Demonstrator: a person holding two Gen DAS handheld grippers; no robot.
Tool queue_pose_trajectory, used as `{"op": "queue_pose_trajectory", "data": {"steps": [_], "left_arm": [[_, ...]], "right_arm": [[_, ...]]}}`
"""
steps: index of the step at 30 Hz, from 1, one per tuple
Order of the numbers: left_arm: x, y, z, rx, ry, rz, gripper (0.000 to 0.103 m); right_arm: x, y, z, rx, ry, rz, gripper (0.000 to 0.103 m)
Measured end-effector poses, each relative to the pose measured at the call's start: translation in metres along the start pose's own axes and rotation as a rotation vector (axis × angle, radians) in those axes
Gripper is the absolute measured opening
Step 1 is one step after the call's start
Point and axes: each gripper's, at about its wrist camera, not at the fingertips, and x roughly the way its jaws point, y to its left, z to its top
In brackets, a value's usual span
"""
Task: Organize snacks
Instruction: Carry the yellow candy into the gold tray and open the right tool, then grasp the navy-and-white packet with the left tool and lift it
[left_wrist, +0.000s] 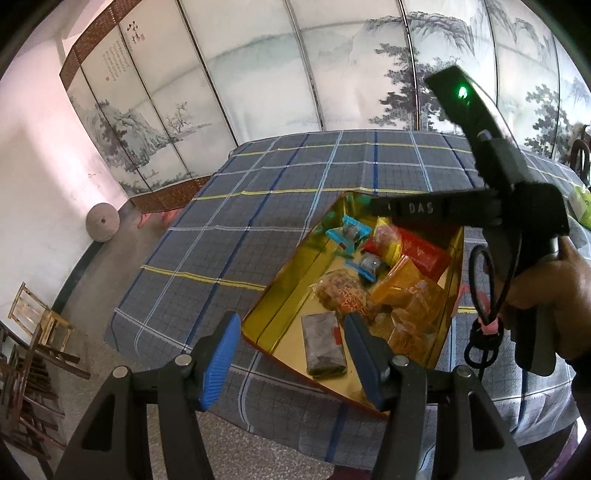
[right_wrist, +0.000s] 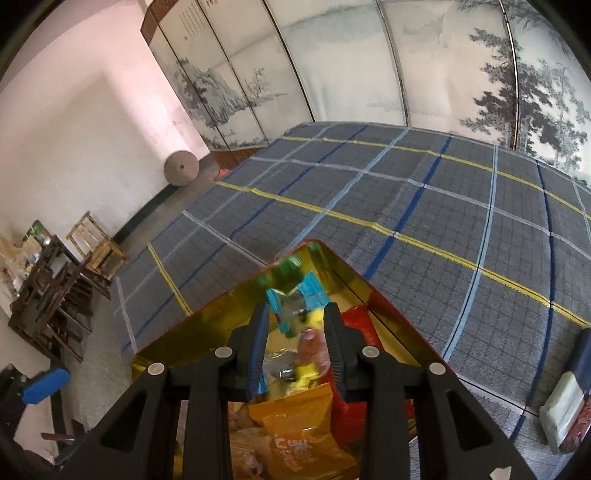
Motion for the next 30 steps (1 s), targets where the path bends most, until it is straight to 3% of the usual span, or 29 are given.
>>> {"op": "queue_pose_trajectory", "data": {"steps": [9,17,24,30], "left_arm": [[0.001,-0.008,0.0,0.027,0.014,-0.004,0.06],[0.001,-0.022,0.0,0.062,0.033,-0.011,0.06],[-0.002,-0.044,0.003,0.115,0.04,-0.055,0.06],[-0.009,-0.085,0.011,0.222,0.032,-0.19,0.06]], "right_arm": [[-0.03,-0.005,-0.006,0.025,-0.066,0.05,0.03],[-0.081,-0.035,-0.048,0.092,-0.118,0.038,0.036],[-0.154,-0.114,-0.122,0.208,-0.179,-0.175,0.039],[-0.207,-0.186,-0.175,0.291,-0.185,-0.44,0.04]]}}
